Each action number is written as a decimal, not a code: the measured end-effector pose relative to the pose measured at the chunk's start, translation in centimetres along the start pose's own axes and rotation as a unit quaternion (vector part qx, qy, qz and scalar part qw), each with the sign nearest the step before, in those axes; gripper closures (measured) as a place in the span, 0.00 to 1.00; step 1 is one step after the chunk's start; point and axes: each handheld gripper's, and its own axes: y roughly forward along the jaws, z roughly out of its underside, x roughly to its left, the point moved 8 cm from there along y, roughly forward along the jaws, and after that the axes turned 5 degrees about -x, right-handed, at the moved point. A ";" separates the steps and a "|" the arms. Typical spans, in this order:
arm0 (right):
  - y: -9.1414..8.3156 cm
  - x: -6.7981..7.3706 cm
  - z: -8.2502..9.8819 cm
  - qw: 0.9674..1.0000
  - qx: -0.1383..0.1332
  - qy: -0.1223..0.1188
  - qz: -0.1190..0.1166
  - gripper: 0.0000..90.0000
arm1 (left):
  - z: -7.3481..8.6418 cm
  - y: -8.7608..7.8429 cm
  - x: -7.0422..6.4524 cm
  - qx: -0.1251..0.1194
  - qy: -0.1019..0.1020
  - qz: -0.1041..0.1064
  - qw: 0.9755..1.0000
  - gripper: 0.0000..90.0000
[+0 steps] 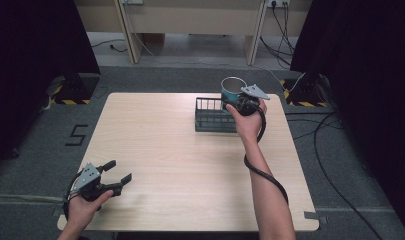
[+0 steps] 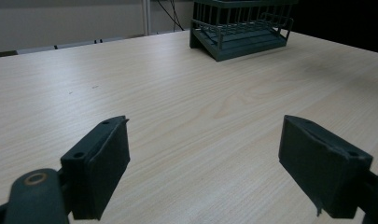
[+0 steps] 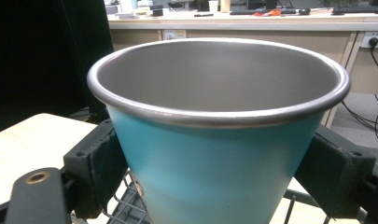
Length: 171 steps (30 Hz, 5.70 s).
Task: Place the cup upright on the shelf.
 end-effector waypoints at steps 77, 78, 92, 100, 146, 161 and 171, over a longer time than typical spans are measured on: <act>2.8 0.0 5.5 0.993 0.111 0.013 0.026 0.17 | 0.1 0.0 0.1 0.000 -0.004 0.001 1.000 0.18; 2.8 0.1 5.5 0.993 0.111 0.015 0.027 0.17 | 0.1 0.0 0.1 0.001 -0.004 0.001 1.000 0.18; 1.6 0.5 5.4 0.993 0.116 0.019 0.024 0.18 | 0.1 0.1 0.1 0.001 -0.004 0.000 1.000 0.18; 0.5 0.9 5.2 0.992 0.120 0.019 0.024 0.17 | 0.0 0.1 0.1 -0.002 0.000 0.001 1.000 0.18; -12.0 1.3 8.1 0.994 0.107 0.004 -0.001 0.18 | 0.0 0.1 0.1 0.000 0.002 -0.003 1.000 0.18; -16.0 1.2 10.9 0.994 0.112 0.010 0.003 0.19 | 0.0 0.1 0.1 0.001 0.003 -0.004 1.000 0.18; -18.0 1.7 13.0 0.993 0.119 0.010 0.003 0.19 | 0.0 0.1 0.1 0.001 0.003 -0.005 1.000 0.18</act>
